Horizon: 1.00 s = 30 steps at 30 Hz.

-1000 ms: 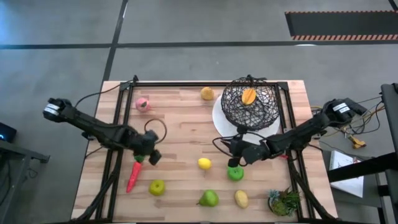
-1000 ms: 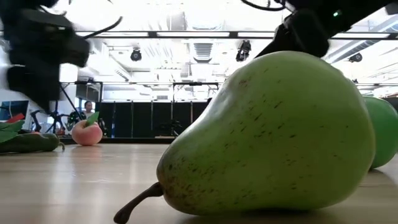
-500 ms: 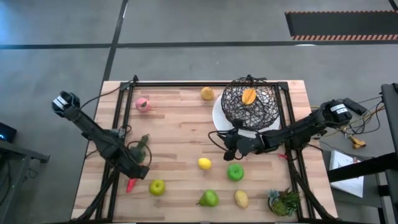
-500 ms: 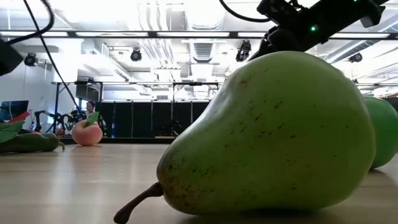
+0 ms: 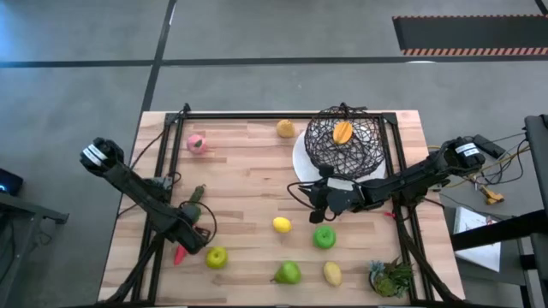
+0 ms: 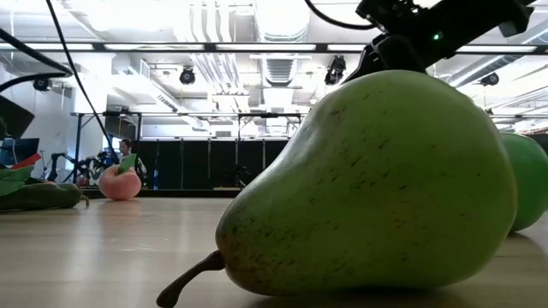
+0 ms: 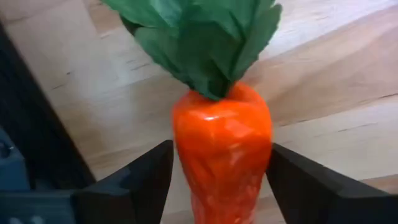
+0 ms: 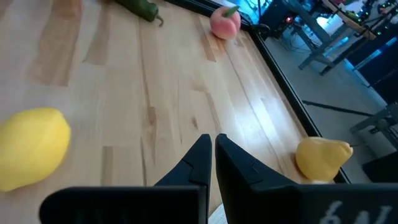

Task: Build produce basket
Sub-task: Put the orange carrot into the black wire basket

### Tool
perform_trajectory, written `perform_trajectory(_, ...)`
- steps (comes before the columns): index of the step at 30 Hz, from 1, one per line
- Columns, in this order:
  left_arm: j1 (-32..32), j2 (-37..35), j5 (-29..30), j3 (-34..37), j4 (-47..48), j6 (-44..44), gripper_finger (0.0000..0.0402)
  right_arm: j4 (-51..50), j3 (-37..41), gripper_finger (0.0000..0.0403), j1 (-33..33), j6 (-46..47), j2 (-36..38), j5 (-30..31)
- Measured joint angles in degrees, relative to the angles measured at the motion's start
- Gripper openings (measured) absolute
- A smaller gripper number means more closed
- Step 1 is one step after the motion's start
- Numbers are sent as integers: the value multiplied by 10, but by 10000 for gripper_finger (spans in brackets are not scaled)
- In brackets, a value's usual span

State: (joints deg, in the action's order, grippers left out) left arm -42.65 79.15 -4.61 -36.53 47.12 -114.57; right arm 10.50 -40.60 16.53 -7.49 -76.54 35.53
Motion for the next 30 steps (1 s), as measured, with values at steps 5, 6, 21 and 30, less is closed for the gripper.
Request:
perform_trajectory(5, 5, -1, 11, -9, -9, 29, 135, -35, 0, 13, 27, 5, 21, 0)
perform_trajectory(6, 7, -6, 12, -14, -12, 41, 116, -52, 0, 13, 34, 12, 27, 0)
perform_trajectory(21, 232, -96, 181, -63, -344, 609, 106, -373, 4, 13, 166, 279, 164, 170)
perform_trajectory(30, 447, 64, -74, -141, -816, 991, 106, -390, 15, 13, 267, 360, 202, 271)
